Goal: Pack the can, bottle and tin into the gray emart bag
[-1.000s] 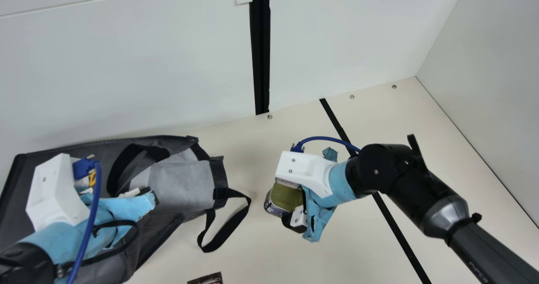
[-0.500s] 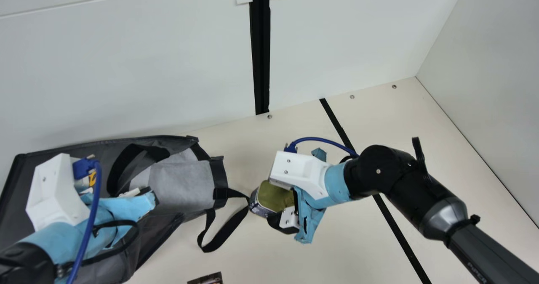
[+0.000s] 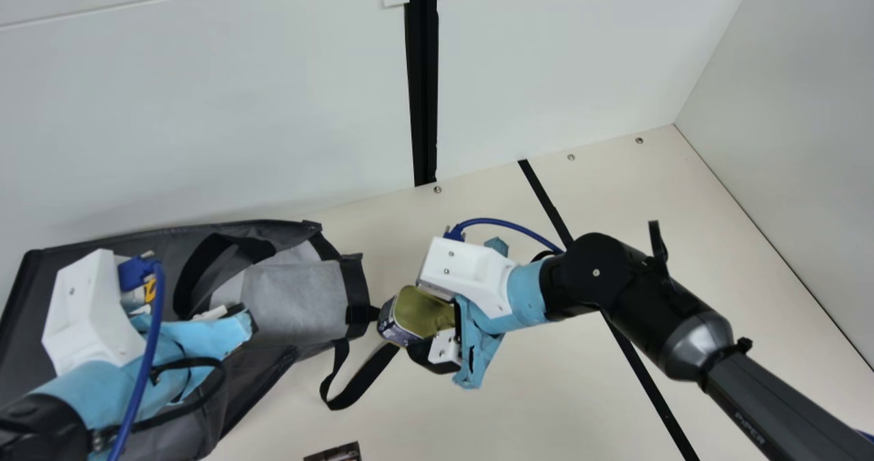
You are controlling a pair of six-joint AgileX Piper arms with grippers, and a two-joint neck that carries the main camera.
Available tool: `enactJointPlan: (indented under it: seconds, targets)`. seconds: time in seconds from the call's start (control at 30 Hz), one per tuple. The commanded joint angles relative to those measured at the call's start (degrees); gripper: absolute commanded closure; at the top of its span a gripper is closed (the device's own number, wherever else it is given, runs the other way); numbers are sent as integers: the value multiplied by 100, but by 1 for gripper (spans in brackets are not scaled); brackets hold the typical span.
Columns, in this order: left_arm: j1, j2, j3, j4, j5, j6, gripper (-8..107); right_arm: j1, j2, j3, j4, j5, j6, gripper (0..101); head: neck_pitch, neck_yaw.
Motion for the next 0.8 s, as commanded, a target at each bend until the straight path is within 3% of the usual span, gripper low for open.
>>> enactJointPlan:
  seconds: [0.0,0.77]
  targets:
    - [0,0,0,0,0,0,89,36,37,-30,49,-20,3,101,-130,-14]
    - [0,0,0,0,0,0,89,370,854,-745,480,-124,-93,101,-130,-14]
